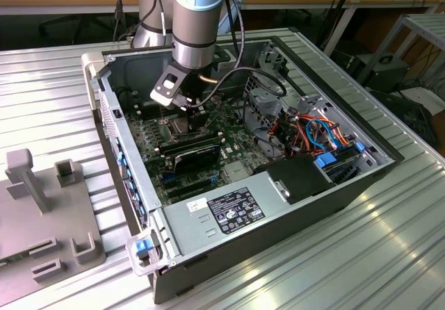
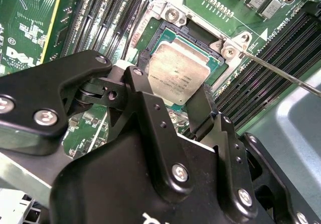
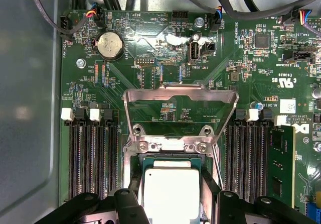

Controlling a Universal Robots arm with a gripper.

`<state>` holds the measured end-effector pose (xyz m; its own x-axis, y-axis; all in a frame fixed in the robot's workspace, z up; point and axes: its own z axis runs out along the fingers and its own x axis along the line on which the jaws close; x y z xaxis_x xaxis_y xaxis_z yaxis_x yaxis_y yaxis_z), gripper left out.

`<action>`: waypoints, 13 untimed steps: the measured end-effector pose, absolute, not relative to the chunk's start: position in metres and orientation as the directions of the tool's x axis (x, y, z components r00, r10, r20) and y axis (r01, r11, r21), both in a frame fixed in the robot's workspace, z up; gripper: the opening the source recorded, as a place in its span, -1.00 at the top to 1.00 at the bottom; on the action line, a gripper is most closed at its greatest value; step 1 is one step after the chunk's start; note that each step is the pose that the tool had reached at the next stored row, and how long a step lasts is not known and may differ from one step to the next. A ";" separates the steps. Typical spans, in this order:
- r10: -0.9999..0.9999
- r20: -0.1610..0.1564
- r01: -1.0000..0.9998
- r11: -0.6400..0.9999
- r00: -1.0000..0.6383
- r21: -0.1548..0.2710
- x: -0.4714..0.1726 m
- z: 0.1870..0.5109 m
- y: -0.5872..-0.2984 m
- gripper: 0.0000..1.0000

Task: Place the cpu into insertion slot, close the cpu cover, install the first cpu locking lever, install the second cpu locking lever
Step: 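Place the cpu into insertion slot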

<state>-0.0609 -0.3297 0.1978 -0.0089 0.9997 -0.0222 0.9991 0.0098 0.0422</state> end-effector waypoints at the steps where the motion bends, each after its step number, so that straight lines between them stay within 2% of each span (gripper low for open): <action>1: 1.000 -0.022 0.999 0.010 -0.009 0.042 -0.061 0.198 -0.330 -0.09; 9: 1.000 -0.022 0.999 0.010 -0.009 0.042 -0.061 0.198 -0.330 -0.09; 10: 1.000 -0.021 0.999 0.010 -0.009 0.043 -0.060 0.197 -0.330 -0.11; 11: 1.000 -0.022 0.999 0.010 -0.009 0.042 -0.060 0.198 -0.330 -0.23; 13: 1.000 -0.022 0.999 0.010 -0.009 0.042 -0.060 0.198 -0.330 -0.23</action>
